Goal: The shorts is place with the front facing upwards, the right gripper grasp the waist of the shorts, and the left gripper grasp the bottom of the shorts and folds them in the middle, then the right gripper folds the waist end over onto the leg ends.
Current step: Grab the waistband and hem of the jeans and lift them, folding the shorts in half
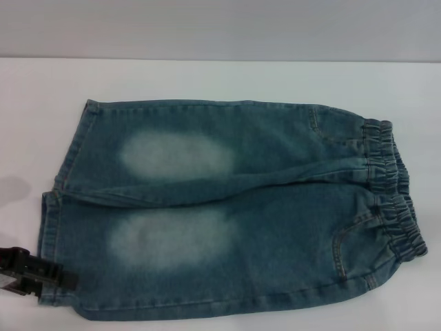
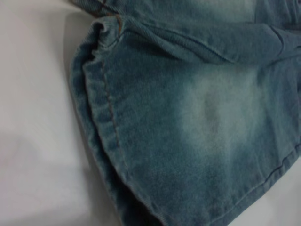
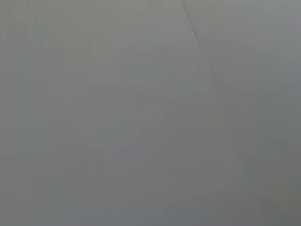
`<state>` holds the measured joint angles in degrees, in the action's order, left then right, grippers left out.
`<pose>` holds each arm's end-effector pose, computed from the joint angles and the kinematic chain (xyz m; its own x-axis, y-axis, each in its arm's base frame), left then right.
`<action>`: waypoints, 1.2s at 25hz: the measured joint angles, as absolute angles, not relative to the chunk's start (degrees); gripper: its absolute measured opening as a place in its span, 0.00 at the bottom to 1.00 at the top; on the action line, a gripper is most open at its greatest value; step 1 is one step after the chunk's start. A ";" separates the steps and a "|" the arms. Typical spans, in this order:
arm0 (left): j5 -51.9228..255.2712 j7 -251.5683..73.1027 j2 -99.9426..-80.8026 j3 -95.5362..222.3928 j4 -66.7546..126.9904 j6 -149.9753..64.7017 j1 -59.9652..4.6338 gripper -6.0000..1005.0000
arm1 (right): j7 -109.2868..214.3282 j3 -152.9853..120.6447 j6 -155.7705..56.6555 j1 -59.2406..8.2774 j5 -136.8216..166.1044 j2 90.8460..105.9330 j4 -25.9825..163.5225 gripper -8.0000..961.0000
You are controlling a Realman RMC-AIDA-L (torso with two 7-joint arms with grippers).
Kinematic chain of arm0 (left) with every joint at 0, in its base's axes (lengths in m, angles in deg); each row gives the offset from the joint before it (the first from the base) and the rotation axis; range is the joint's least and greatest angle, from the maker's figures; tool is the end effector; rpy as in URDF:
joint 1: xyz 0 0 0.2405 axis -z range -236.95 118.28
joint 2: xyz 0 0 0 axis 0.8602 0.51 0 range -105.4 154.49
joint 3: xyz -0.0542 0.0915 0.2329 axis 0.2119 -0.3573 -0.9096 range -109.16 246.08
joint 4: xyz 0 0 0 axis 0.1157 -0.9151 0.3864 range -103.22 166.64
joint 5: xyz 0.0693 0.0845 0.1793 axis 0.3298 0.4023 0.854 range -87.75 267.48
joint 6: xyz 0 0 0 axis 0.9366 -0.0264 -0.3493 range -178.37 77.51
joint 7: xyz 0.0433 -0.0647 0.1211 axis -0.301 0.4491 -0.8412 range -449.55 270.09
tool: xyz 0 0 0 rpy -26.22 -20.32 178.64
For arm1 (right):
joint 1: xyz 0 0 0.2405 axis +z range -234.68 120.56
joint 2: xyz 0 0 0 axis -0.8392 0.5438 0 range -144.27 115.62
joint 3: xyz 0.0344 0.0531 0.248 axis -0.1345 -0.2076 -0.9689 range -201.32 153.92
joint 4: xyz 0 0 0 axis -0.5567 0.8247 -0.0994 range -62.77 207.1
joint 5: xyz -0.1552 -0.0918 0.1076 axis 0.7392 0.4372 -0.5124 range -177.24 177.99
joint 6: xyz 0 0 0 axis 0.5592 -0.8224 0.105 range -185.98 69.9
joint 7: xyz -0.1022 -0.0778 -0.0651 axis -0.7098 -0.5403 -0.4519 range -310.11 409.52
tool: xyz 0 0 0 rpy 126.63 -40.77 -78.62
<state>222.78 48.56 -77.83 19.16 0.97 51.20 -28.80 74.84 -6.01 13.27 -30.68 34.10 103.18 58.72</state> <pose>-0.3361 0.2853 0.0717 0.0887 0.9942 -0.0609 0.9959 -0.0874 0.0233 0.3828 0.3280 0.1427 0.5768 0.4007 -0.7118 -0.8163 0.3161 -0.4835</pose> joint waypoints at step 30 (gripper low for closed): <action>225.26 50.89 -78.05 19.16 -0.02 48.03 -26.58 0.05 | 74.98 -6.56 12.83 -30.70 33.94 102.80 58.70 0.76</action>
<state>225.26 50.89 -78.05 19.16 -0.02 48.03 -26.58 74.98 -6.56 12.83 -30.70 33.94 102.80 58.70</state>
